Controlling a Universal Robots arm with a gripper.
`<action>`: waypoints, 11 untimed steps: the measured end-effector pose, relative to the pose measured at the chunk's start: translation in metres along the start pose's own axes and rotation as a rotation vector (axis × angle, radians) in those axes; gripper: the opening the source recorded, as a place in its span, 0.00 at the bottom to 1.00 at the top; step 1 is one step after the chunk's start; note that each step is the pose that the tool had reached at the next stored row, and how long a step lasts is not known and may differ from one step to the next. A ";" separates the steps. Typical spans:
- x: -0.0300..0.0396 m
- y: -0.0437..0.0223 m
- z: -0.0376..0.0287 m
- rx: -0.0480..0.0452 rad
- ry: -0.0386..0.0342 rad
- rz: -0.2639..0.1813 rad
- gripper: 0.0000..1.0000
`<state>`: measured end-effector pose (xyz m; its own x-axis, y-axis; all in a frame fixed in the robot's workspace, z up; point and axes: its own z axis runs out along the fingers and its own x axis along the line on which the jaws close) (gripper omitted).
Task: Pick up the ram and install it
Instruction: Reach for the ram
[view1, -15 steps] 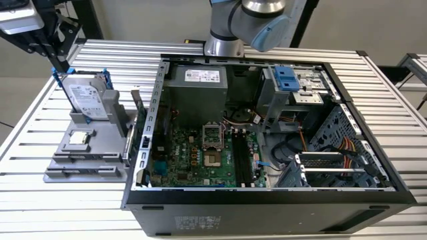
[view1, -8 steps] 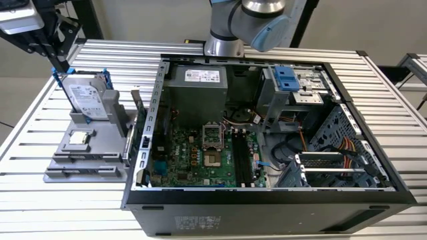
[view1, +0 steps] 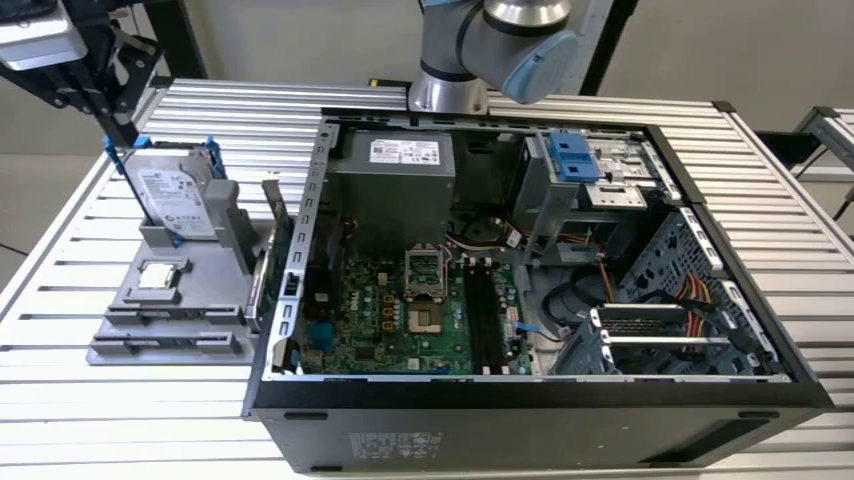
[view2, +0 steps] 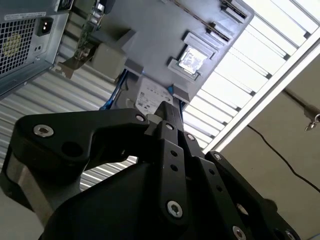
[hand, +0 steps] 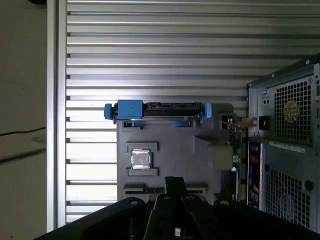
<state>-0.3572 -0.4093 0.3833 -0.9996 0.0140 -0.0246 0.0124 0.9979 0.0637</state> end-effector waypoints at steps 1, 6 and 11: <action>0.0000 -0.0009 -0.0001 0.0000 0.0000 0.000 0.00; -0.0001 -0.0066 -0.0004 0.0000 0.0000 0.000 0.00; -0.0002 -0.0129 -0.0008 0.0000 0.0000 0.000 0.00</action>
<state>-0.3572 -0.4223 0.3833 -0.9996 0.0139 -0.0246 0.0123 0.9979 0.0637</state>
